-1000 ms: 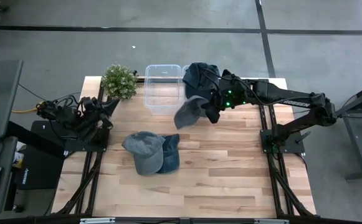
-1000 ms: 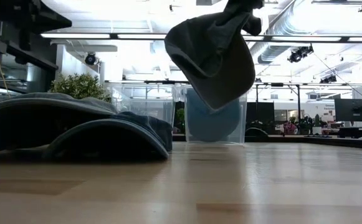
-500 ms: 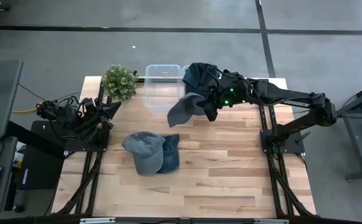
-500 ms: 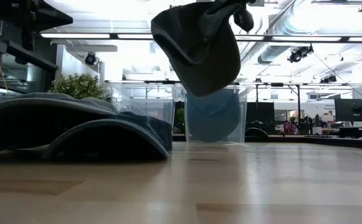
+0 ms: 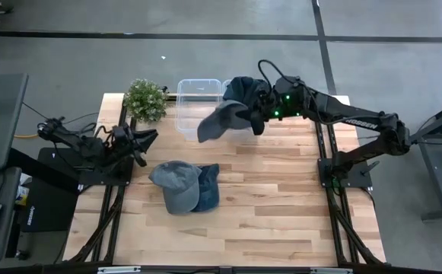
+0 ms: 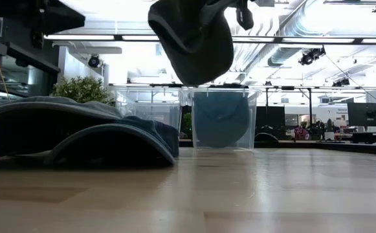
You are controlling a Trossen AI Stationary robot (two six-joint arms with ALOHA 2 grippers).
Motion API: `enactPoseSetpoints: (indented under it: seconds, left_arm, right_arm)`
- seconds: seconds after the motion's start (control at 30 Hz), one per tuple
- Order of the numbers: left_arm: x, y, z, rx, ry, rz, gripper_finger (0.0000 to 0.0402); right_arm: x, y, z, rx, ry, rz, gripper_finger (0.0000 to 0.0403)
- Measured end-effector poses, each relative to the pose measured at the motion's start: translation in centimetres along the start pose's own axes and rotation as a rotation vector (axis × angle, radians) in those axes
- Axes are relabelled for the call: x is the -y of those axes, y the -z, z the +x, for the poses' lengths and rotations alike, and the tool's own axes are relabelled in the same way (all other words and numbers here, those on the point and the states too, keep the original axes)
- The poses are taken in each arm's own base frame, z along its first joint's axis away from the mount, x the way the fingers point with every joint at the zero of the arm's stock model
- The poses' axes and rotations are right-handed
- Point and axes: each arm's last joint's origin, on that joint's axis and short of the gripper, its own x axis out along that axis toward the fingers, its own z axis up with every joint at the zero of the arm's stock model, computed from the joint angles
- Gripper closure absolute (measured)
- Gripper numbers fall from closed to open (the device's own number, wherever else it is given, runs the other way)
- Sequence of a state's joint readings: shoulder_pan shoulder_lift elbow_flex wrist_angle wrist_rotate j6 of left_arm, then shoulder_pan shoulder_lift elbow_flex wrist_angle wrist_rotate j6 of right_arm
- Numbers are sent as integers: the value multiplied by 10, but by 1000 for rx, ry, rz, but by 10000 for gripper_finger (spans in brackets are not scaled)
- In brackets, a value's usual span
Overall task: Pick & Place hat
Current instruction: Put the right gray cap into the left transparent bin
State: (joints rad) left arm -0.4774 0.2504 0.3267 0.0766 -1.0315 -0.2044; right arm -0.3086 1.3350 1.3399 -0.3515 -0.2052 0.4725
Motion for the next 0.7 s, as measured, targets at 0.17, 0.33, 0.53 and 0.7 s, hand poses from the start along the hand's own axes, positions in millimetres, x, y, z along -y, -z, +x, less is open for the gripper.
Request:
enactPoseSetpoints:
  seconds: [0.17,0.33,0.53,0.7]
  left_arm:
    - [13,-6,8,69,-50,23,247]
    - [19,-15,19,132,-70,50,202]
    - [31,-43,59,144,4,159,210]
    - [26,-57,110,12,52,257,219]
  right_arm:
    - [11,-11,-2,53,-23,15,403]
    - [24,-24,-5,122,-50,30,403]
    - [37,-37,-9,177,-89,59,403]
    - [45,-43,-12,209,-91,64,403]
